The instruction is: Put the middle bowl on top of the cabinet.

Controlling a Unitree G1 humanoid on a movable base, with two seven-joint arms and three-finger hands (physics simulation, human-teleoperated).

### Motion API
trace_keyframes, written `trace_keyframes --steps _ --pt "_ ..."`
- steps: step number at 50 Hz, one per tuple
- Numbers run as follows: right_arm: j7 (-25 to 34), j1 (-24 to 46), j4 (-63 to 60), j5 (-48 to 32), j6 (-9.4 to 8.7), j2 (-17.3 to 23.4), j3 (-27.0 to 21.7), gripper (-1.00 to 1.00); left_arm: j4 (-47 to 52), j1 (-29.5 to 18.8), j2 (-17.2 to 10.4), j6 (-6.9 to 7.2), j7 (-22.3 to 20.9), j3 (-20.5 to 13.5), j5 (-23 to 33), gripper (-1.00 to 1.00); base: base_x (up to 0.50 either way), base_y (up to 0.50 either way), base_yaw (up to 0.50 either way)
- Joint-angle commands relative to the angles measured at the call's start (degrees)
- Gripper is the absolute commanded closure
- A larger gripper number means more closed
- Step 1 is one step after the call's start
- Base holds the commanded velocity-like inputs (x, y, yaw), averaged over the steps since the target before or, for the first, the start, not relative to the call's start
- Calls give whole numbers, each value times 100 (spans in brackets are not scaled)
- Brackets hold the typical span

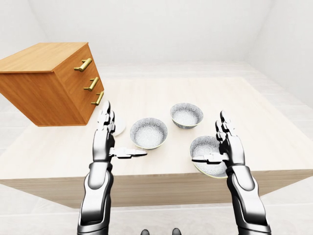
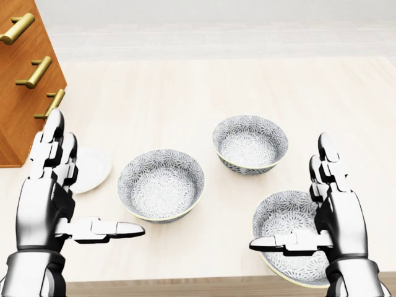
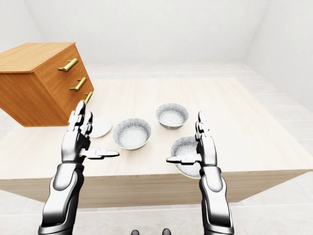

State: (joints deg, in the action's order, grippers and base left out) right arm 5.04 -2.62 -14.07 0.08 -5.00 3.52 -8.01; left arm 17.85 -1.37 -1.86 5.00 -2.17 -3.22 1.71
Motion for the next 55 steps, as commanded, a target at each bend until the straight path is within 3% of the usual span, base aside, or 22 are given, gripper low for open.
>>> trace_keyframes --steps 1,8,28,32,40,55 --pt "180 -32 -918 -132 0 37 -69 -100 1006 -274 102 0 69 5 -189 -100 0 0 0" --pt "285 -13 -1171 -370 0 71 -114 -100 1124 -592 54 0 157 51 -251 -100 0 0 0" --pt "400 171 -2234 -638 0 30 -193 -100 1512 -669 117 0 271 184 -333 -100 0 0 0" --pt "438 180 -2153 -645 0 47 -201 -100 1507 -728 -40 0 245 272 -163 -100 0 0 0" --pt "504 321 -2350 -584 0 82 -304 -100 1545 -833 74 0 283 286 -154 -100 0 0 0" --pt "579 463 -2613 -581 0 178 -415 -100 1818 -1058 -42 0 266 64 -110 -100 0 0 0"
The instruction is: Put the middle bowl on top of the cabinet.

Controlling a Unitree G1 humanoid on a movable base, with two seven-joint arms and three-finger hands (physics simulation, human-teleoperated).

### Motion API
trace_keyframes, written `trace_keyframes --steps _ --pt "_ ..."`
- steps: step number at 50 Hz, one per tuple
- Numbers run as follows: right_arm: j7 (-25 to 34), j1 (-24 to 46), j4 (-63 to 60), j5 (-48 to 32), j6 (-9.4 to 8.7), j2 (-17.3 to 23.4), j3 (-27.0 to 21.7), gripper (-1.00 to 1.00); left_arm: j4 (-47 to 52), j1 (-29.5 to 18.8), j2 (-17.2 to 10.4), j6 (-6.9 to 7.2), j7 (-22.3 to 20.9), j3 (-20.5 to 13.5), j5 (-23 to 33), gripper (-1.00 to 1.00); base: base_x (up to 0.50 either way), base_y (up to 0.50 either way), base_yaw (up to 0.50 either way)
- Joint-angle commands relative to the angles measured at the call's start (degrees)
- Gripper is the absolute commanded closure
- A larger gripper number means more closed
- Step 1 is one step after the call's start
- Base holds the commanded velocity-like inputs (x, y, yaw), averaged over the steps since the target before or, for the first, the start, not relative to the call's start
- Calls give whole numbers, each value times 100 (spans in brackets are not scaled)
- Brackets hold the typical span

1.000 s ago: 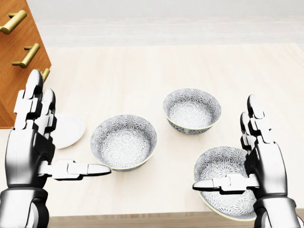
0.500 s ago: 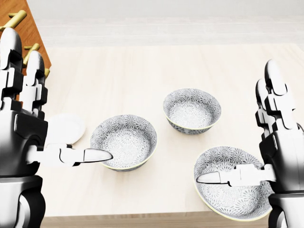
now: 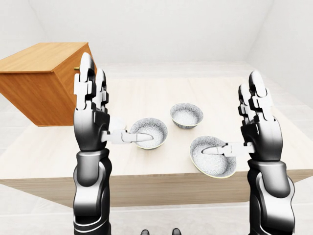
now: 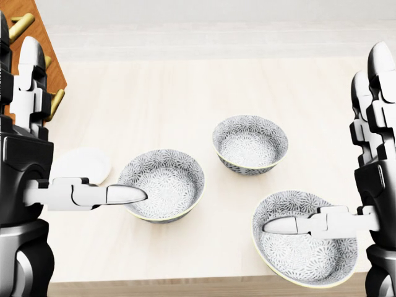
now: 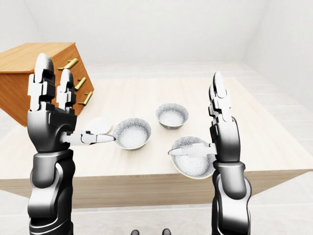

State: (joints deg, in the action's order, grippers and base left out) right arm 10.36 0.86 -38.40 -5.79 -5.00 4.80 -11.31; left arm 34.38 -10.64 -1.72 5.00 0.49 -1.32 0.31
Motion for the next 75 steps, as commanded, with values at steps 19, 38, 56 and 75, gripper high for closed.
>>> trace_keyframes --steps 19,38,56,75 --pt "69 481 -451 28 0 195 -127 -100 450 -458 -253 0 -64 -361 -87 -100 0 0 0" --pt "51 540 -531 65 0 254 -184 -100 661 -318 -266 0 -66 -293 -116 -100 0 0 0" --pt "158 450 -655 75 0 202 -268 -100 587 -312 -222 0 -23 -330 -299 -100 3 36 0" --pt "155 420 -672 143 0 227 -298 -100 546 -287 -210 0 -110 -237 -93 -100 6 44 0"
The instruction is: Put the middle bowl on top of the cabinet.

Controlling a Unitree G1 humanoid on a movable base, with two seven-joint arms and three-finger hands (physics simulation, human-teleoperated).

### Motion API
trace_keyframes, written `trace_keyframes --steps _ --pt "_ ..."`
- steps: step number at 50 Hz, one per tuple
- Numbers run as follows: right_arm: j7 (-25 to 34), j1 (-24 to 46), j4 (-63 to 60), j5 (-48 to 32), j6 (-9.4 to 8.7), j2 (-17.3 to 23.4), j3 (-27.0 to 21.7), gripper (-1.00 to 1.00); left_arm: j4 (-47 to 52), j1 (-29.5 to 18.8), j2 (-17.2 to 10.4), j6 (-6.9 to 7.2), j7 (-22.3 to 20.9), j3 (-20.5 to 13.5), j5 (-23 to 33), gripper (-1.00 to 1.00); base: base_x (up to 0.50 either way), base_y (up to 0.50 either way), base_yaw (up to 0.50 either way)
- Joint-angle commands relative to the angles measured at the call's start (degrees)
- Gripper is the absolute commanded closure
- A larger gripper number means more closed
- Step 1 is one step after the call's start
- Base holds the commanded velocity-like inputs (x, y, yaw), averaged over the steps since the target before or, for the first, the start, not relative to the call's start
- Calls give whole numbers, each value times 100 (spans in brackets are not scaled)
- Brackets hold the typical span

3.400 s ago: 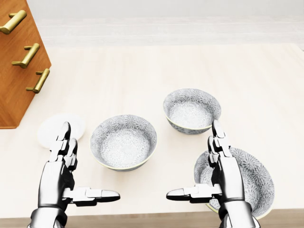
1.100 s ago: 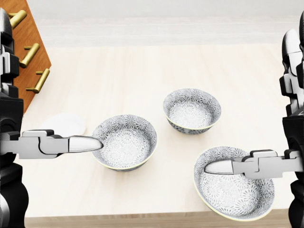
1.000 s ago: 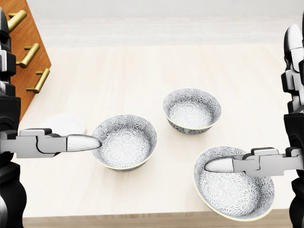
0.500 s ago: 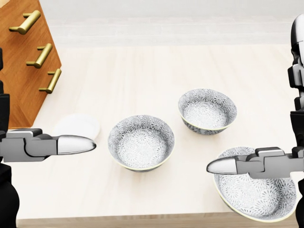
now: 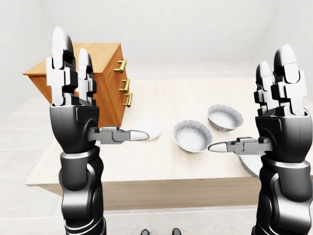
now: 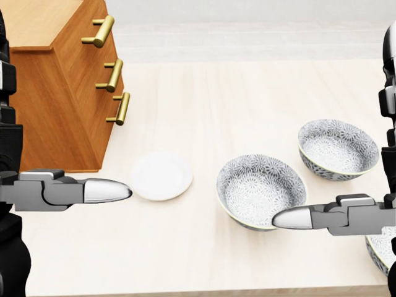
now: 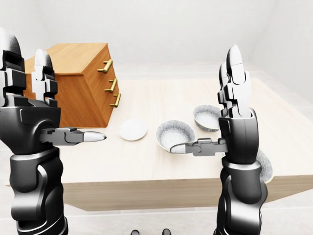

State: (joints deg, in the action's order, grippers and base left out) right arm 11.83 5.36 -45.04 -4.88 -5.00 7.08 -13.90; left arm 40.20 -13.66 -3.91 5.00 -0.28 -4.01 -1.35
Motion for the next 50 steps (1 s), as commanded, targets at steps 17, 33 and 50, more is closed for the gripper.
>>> trace_keyframes --steps 17,33,50 --pt "15 -30 -148 75 0 -1 46 -100 25 53 31 0 -66 60 212 -100 6 45 0" --pt "125 -124 -280 120 0 -16 21 -100 72 14 76 0 -79 74 149 -100 14 43 0" --pt "219 -399 -192 161 0 -135 -31 -100 83 109 132 0 -22 133 124 -100 48 11 0"
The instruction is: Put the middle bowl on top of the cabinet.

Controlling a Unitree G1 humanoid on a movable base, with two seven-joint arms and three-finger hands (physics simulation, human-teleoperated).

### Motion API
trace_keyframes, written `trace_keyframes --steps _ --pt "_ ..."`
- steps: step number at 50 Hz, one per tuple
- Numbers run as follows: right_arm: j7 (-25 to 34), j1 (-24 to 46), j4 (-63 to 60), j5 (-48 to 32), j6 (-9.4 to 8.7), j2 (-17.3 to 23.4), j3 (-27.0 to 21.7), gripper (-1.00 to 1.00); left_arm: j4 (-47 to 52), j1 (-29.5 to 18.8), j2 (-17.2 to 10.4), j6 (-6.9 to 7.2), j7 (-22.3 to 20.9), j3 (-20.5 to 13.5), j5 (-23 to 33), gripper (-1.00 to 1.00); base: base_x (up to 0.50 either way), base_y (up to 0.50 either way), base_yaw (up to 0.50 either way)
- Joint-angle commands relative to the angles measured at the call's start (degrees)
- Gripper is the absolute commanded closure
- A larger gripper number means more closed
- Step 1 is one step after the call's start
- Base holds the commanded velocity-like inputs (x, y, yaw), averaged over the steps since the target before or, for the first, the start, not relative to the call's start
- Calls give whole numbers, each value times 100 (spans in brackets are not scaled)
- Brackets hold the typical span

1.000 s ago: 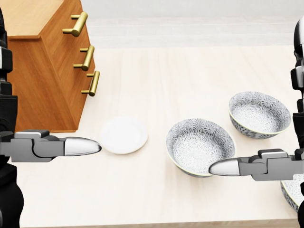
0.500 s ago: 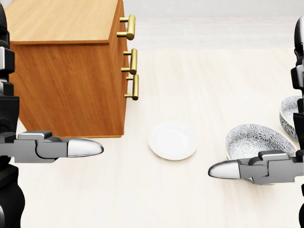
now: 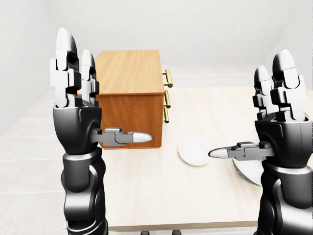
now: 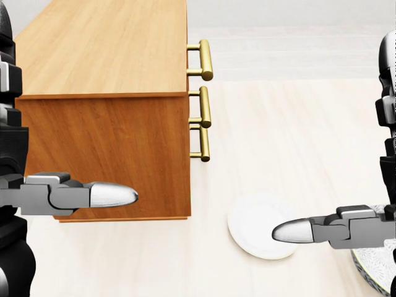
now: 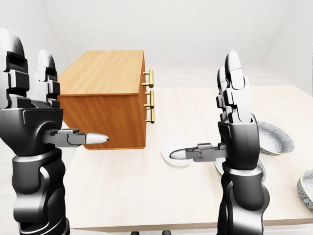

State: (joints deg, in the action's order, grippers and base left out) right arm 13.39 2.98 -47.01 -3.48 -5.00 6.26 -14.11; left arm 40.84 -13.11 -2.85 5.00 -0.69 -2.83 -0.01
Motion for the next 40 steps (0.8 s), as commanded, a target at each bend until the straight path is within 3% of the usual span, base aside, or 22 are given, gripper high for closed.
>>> trace_keyframes --steps 1,18,23,26,29,35,40 --pt "70 -165 40 -31 0 -34 59 -100 43 26 31 0 17 18 -26 -100 50 0 0" --pt "107 -169 -30 -74 0 -69 21 -100 -7 89 38 0 55 65 -19 -100 42 0 0" --pt "9 -145 -29 31 0 -141 -63 -100 -44 42 -47 0 116 133 144 -100 4 0 0" --pt "-8 -109 -7 -12 0 -72 -33 -100 -1 44 149 0 54 -2 -107 -100 0 0 0" --pt "12 -174 107 -104 0 -31 41 -100 -119 75 34 0 62 137 64 -100 0 0 0" --pt "157 -342 144 -261 0 24 -126 -100 -109 -51 47 0 84 45 65 -100 0 0 0" --pt "133 -479 421 -760 0 73 -6 -100 -124 -85 24 0 72 76 80 -100 0 0 0"
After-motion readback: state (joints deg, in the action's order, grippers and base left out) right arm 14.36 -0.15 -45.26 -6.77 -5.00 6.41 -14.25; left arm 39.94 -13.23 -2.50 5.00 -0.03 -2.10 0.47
